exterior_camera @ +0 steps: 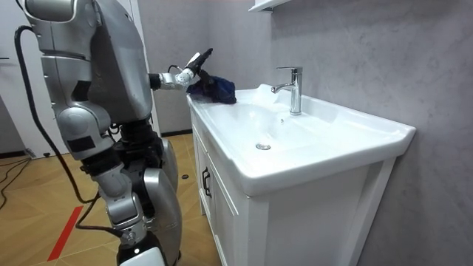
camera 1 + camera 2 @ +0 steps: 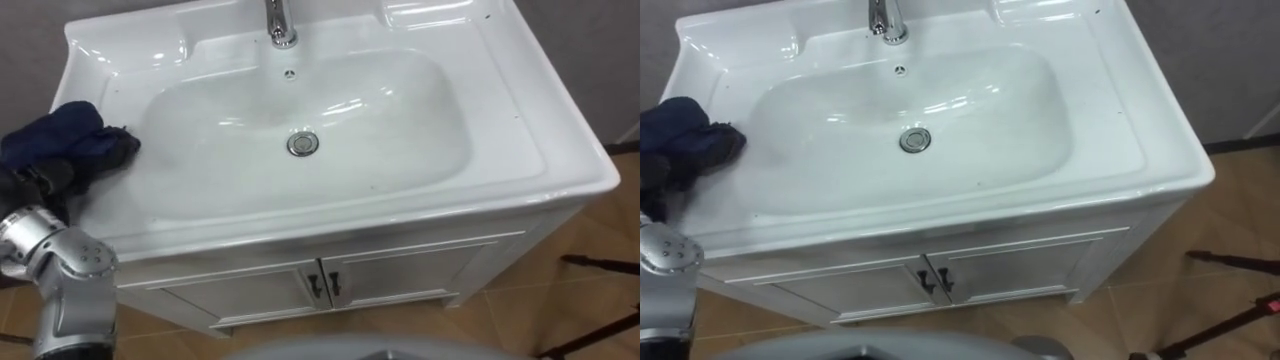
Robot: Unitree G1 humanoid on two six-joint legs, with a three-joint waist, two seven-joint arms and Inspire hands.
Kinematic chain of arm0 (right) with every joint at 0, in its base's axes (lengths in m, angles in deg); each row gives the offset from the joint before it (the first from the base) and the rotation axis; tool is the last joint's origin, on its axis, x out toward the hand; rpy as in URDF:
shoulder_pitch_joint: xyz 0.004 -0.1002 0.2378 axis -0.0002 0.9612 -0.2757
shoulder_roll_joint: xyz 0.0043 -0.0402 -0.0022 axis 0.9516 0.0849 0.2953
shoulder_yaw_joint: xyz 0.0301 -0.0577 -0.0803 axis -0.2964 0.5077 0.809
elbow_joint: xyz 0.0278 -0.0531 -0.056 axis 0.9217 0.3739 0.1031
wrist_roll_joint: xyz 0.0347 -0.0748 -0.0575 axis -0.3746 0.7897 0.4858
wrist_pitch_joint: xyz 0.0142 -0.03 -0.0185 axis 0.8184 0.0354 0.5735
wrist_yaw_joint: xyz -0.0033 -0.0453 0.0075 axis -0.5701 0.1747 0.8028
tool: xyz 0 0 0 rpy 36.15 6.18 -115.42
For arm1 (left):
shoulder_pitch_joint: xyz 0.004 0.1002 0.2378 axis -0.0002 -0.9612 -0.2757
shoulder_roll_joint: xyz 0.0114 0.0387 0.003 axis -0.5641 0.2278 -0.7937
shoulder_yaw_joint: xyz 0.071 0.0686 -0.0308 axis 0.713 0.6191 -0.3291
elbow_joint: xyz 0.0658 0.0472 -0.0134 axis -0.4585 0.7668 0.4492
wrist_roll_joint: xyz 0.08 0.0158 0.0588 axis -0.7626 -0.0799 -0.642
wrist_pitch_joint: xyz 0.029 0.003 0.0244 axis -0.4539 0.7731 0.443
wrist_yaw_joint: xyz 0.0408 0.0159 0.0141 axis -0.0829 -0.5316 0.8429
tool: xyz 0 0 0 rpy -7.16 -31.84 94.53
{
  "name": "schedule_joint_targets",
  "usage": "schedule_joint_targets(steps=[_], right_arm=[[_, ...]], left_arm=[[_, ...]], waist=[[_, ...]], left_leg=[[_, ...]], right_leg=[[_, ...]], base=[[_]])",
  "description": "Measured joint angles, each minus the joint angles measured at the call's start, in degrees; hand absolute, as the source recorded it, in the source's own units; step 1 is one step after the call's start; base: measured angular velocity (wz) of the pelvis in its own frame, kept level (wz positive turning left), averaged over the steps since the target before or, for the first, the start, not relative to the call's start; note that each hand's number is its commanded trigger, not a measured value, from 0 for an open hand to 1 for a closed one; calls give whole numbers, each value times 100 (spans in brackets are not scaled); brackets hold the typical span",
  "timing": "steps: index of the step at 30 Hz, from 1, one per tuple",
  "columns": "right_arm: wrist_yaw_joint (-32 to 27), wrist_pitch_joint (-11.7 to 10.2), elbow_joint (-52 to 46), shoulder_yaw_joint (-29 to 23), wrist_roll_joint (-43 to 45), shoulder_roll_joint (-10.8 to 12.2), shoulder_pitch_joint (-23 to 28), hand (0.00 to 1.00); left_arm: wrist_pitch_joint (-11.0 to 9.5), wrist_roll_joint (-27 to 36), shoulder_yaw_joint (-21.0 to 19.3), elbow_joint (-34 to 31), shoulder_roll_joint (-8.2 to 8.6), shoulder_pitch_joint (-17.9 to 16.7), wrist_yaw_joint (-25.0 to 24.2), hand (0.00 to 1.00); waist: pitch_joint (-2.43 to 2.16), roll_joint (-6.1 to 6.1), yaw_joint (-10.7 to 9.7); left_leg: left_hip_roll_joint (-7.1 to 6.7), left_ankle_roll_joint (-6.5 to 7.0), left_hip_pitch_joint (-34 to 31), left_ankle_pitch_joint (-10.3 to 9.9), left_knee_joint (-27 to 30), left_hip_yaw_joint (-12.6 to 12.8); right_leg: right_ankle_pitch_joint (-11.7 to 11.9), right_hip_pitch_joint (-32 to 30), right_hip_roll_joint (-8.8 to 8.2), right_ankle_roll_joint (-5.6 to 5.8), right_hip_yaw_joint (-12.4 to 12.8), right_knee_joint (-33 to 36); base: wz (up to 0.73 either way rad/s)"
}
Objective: Wipe basin
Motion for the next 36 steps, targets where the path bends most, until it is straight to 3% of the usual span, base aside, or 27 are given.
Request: schedule_joint_targets(steps=[8,13,18,21,26,30,36], right_arm=[[-1,3,7,63,-11,-1,6,0],[-58,7,9,65,-71,20,4,0],[-184,6,12,64,-122,104,24,0],[-190,-26,9,66,-186,141,24,0],[-219,-60,-73,64,-194,145,29,0],[-238,-204,-114,63,-193,133,21,0],[-234,-298,-57,64,-191,118,77,0]], left_arm=[[-128,1131,-32,-643,-34,3,-1,0],[-203,1747,-343,-712,-46,165,37,0],[-219,1827,-553,-710,-49,243,142,0],[-363,2031,-823,-711,-49,245,203,0],[-391,2040,-1088,-834,-49,246,551,0],[-612,2028,-1246,-1114,-50,246,890,0],[-774,2033,-1626,-1264,-50,245,1166,0]], waist=[[11,-4,9],[6,-66,29],[-5,-116,154],[2,-114,232],[-3,-108,327],[-4,-54,398],[18,27,457]], left_leg=[[-7,1,-5,3,8,-7],[-7,0,21,5,11,36],[-6,0,24,5,28,34],[-6,1,28,4,34,32],[-14,2,18,3,34,-22],[-13,1,19,3,31,-34],[-14,1,16,3,19,-17]], right_leg=[[-1,-27,-4,1,19,1],[-8,-23,-3,-3,41,29],[-8,-21,-1,-4,49,48],[-9,-20,-4,-4,45,51],[-29,-24,-12,2,29,76],[-30,-18,-13,0,9,79],[-38,-33,-10,-3,26,82]], base=[[-1],[0],[0],[0],[4],[1],[0]])
